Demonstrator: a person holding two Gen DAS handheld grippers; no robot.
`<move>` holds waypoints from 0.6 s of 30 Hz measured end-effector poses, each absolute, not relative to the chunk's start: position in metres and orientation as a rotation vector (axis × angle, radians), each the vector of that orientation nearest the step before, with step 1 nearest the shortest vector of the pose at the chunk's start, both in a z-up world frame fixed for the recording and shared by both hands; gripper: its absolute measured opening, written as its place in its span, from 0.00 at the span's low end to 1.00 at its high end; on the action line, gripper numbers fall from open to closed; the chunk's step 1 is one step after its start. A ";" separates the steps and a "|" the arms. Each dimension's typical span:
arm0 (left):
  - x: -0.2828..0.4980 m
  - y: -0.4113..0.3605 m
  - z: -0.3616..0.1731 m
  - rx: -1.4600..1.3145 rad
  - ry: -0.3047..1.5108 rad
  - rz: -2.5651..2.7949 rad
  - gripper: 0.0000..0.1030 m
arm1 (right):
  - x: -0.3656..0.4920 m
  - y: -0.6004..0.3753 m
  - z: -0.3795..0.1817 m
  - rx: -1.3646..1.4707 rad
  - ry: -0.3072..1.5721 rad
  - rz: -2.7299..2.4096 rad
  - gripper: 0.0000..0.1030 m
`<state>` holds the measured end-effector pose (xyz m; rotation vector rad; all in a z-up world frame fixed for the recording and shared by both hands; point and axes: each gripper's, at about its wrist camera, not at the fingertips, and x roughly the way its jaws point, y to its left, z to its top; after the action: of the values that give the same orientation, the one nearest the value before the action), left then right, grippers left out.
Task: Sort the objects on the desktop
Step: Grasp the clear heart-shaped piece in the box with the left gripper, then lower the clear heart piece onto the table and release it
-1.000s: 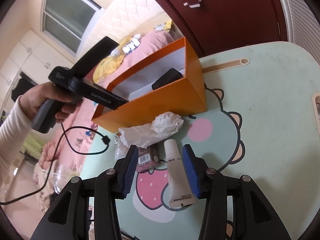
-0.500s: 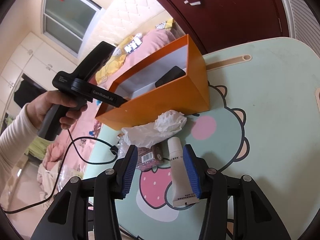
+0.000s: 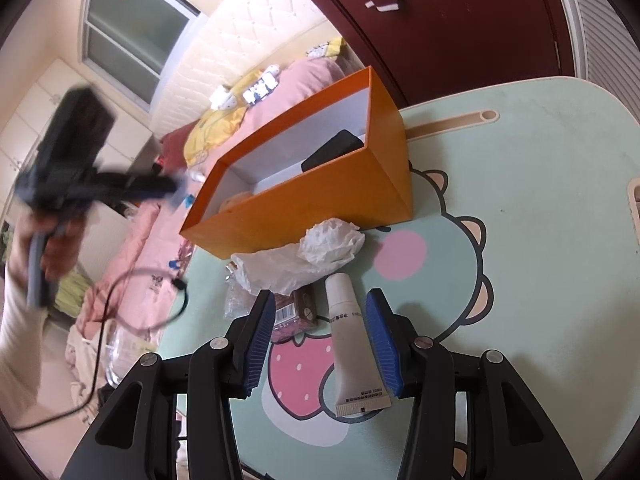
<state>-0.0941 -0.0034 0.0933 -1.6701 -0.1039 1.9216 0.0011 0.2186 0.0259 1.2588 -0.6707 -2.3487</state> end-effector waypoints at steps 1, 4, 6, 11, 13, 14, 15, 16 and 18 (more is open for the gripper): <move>-0.090 -0.008 0.086 -1.674 -0.131 1.924 0.39 | 0.001 0.219 0.026 1.258 -0.665 -2.354 0.45; -0.061 -0.014 0.069 -1.679 -0.179 1.967 0.39 | 0.002 0.218 0.026 1.250 -0.647 -2.374 0.45; -0.044 -0.018 0.056 -1.668 -0.176 2.004 0.39 | 0.003 0.218 0.027 1.241 -0.642 -2.383 0.45; -0.023 -0.015 0.034 -1.617 -0.116 2.117 0.39 | 0.004 0.217 0.027 1.244 -0.644 -2.385 0.45; -0.019 -0.013 0.028 -1.587 -0.087 2.182 0.39 | 0.005 0.214 0.029 1.239 -0.615 -2.399 0.45; -0.017 -0.012 0.026 -1.574 -0.078 2.199 0.39 | 0.006 0.212 0.030 1.237 -0.606 -2.400 0.45; -0.016 -0.010 0.024 -1.561 -0.069 2.216 0.39 | 0.006 0.210 0.031 1.236 -0.598 -2.401 0.45; -0.014 -0.009 0.022 -1.547 -0.060 2.231 0.39 | 0.006 0.209 0.032 1.234 -0.590 -2.402 0.45; -0.013 -0.007 0.021 -1.516 -0.044 2.258 0.40 | 0.006 0.205 0.032 1.243 -0.584 -2.393 0.45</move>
<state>-0.0126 -0.0074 0.0205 -1.5156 -0.0443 2.2576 0.0055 0.2045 0.0322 1.2425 -0.5838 -2.3934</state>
